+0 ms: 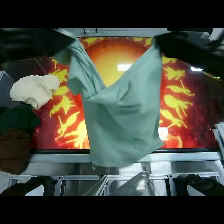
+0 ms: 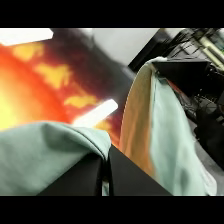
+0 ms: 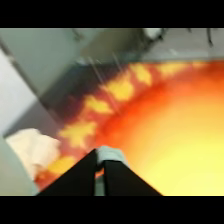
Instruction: Fold the shirts.
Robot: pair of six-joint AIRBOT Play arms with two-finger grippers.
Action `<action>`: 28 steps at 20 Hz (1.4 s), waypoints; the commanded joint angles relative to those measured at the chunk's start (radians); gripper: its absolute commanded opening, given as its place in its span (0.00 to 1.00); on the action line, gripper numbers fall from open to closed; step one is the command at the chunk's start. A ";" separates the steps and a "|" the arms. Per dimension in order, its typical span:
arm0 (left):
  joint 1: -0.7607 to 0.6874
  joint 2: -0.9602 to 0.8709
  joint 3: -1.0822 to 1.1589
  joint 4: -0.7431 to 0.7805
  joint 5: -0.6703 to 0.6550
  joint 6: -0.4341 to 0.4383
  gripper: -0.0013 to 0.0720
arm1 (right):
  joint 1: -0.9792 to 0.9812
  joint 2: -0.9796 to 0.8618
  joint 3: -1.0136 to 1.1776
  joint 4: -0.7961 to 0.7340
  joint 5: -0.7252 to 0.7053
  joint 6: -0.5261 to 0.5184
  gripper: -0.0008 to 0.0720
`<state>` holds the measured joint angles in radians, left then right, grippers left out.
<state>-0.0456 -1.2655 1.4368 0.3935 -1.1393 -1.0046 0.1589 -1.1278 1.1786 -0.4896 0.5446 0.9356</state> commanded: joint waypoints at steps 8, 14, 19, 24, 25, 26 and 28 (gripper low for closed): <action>0.303 -0.484 0.277 0.129 -0.487 -0.138 1.00 | -0.370 -0.317 0.057 0.053 0.488 0.026 0.96; 0.302 -0.333 -0.274 0.293 -0.449 -0.122 0.99 | -0.529 -0.316 -0.222 -0.137 0.850 0.095 0.46; 0.181 -0.333 -0.578 0.288 -0.344 -0.065 0.99 | -0.547 -0.316 -0.537 -0.184 0.811 0.090 0.69; 0.047 -0.381 -0.640 0.288 -0.319 -0.050 0.99 | -0.542 -0.317 -0.632 -0.296 0.775 0.084 0.69; 0.024 -0.389 -0.643 0.288 -0.307 -0.050 0.99 | -0.538 -0.317 -0.632 -0.299 0.768 0.084 0.69; 0.000 -0.399 -0.642 0.288 -0.301 -0.050 0.97 | -0.529 -0.317 -0.632 -0.300 0.758 0.083 0.69; -0.039 -0.412 -0.641 0.286 -0.283 -0.047 0.94 | -0.491 -0.317 -0.632 -0.299 0.720 0.083 0.69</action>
<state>-0.0231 -1.6573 0.8093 0.6781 -1.4555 -1.0611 -0.3637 -1.4433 0.5632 -0.7433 1.3296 1.0214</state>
